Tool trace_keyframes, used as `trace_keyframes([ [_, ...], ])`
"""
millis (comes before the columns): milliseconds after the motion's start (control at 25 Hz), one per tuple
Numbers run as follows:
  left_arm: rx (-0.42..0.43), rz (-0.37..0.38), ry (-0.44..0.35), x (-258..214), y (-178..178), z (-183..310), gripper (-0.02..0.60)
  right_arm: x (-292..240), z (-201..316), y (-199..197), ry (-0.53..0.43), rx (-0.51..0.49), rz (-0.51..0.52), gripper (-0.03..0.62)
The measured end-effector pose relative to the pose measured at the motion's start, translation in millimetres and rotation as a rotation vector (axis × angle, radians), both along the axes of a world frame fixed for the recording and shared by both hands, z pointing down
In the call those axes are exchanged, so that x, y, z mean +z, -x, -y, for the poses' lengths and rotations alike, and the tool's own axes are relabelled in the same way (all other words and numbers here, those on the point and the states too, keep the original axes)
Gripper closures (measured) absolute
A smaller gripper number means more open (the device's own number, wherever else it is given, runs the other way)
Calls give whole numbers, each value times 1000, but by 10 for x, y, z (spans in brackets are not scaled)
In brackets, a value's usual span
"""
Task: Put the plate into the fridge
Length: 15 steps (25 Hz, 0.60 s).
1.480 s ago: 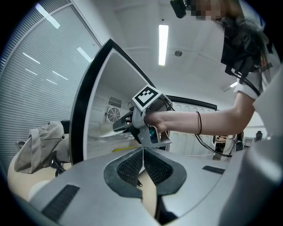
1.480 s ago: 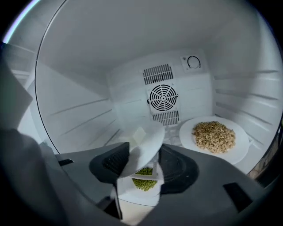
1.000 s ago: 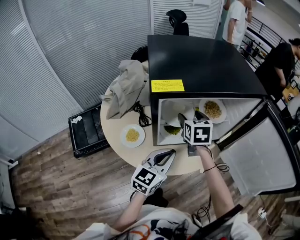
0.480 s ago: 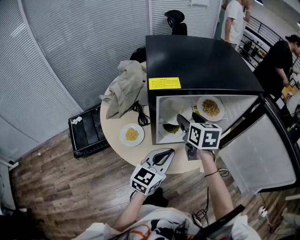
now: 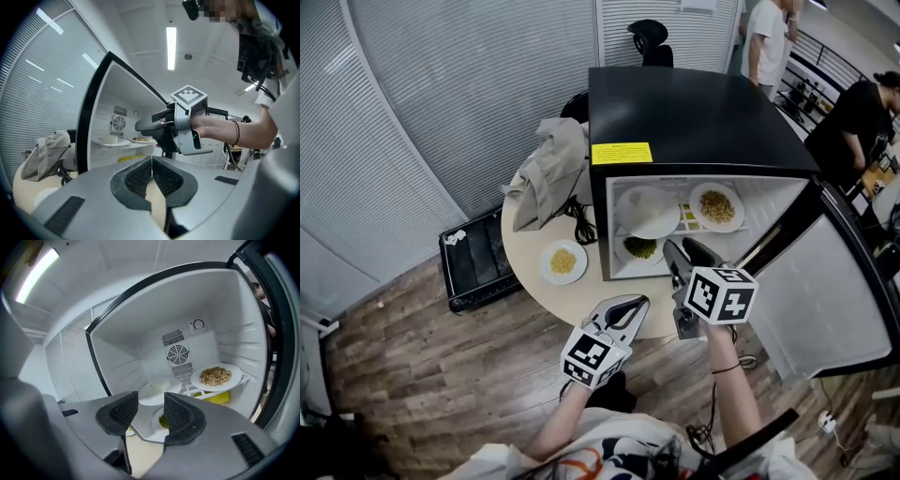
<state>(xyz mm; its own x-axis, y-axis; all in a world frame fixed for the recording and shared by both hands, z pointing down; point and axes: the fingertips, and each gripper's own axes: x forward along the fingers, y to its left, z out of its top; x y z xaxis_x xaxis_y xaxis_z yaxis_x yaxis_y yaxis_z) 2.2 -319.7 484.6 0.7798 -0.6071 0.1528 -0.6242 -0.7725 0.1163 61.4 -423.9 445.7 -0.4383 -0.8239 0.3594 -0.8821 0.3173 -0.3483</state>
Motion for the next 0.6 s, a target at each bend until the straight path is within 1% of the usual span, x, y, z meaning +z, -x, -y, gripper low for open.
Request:
trace_keyframes([
  [200,10,3,-8,-68,-93,-140,571,33,-405,-71,20,2,22,455],
  [360,19,6,-16,-124,-181,-261,571,99,-697,-172,25,31,38,492],
  [600,15,16,-20,-154,-277,-465,571,190,-1059,-307,36,57,84,527],
])
